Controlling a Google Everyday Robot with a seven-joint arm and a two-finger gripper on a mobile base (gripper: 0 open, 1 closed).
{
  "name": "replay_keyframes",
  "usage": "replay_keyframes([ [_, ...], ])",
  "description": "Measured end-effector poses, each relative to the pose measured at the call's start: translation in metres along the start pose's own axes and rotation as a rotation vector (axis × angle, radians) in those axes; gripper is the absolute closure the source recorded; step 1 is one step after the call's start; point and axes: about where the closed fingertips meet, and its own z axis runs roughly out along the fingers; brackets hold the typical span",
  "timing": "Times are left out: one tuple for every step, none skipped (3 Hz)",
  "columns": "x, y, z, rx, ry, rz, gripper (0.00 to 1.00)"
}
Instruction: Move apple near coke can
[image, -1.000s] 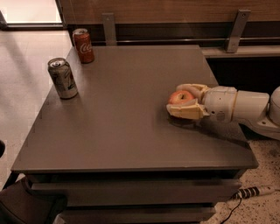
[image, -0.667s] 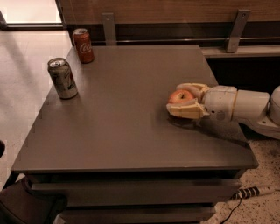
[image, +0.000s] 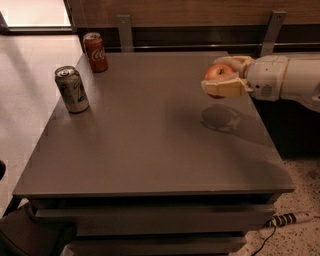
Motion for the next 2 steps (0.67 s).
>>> replay_keyframes([
  [-0.048,-0.050,0.013,0.041,-0.012,-0.016,1.00],
  [-0.092,-0.090,0.058,0.081,-0.029,0.000,1.00],
])
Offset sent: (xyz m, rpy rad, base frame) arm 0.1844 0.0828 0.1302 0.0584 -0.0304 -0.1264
